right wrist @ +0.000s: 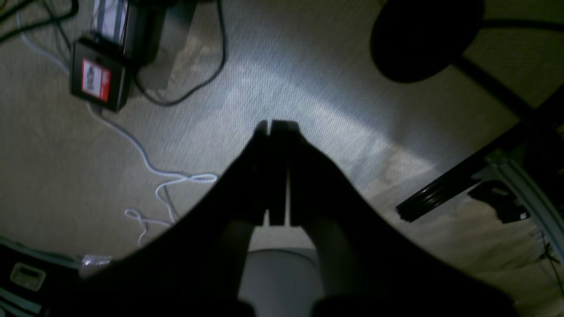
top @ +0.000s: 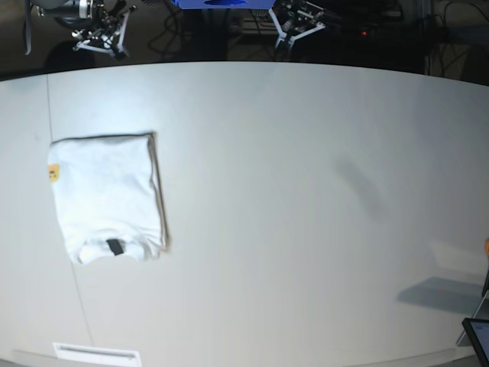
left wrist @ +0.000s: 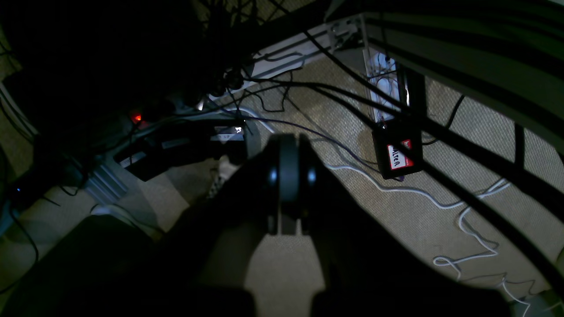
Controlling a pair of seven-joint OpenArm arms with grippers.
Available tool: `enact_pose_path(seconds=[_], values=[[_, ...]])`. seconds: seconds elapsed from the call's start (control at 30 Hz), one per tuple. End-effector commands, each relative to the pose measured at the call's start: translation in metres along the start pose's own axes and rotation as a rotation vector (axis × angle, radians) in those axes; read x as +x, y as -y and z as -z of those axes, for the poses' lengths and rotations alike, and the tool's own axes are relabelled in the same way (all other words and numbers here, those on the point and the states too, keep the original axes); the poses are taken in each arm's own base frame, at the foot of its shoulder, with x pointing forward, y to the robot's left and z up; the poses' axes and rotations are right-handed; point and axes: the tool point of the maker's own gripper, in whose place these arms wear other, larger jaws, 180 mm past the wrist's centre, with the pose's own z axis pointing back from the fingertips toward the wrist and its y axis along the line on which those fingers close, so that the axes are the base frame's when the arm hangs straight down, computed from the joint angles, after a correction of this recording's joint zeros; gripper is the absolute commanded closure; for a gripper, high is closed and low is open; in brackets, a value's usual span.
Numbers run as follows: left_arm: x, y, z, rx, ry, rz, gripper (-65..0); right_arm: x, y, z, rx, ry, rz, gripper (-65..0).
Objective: Fold the T-shirt properly
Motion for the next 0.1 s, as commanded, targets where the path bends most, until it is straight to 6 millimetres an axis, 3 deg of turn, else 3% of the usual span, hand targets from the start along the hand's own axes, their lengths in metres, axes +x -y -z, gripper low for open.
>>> enact_pose_path(seconds=[0.0,0.07], values=[[0.0001,-0.0014,0.0000,0.006,0.001,-0.020,-0.2,-0.0040,0.0061,-0.0009,-0.012,-0.006,0.001,-0.9],[-0.0004,-0.0029,0.0000,0.011,0.000,-0.081,-0.2,-0.0042,0.0060,-0.0009,-0.012,-0.006,-0.003,-0.9]])
